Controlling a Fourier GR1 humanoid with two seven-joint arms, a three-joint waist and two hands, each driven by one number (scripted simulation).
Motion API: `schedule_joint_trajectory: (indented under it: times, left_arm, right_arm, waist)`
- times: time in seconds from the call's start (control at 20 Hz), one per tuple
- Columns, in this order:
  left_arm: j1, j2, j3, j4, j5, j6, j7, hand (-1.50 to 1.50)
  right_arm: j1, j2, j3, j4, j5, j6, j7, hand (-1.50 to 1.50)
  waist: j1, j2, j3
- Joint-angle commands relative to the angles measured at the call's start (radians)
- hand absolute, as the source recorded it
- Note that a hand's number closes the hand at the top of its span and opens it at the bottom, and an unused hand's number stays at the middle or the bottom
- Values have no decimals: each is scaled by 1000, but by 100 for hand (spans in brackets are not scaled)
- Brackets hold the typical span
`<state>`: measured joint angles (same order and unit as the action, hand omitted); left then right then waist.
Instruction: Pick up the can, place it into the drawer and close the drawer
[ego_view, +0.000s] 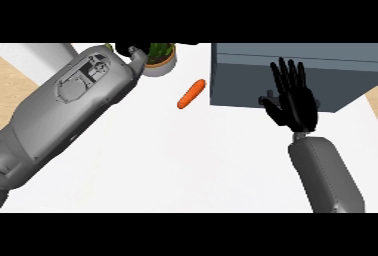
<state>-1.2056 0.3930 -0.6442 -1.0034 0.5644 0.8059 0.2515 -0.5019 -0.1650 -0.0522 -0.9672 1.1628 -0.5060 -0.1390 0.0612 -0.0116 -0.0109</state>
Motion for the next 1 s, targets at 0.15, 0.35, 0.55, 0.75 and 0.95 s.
schedule_joint_trajectory:
  times: [0.15, 0.35, 0.55, 0.75, 0.95]
  left_arm:
    - [98, 46, -3, -111, -37, 12, 35, -150]
    - [134, 101, 20, -175, -41, -4, 73, -150]
    - [202, 105, 7, -240, -59, 3, 65, -150]
    - [257, 121, 29, -258, -54, -35, 12, -150]
    - [252, 121, 15, -296, -86, -13, 41, -150]
  right_arm:
    - [-209, 15, -76, 309, 11, -138, -4, -150]
    - [-274, 14, -110, 416, 1, -225, -22, -150]
    - [-386, -22, -119, 481, 36, -188, 41, -150]
    - [-448, -22, -127, 542, 56, -240, 63, -150]
    - [-519, -26, -145, 632, 62, -257, 69, -150]
  waist:
    - [5, 22, 13]
    - [4, 25, 13]
    - [8, 24, 12]
    - [30, 37, 12]
    - [34, 40, 14]
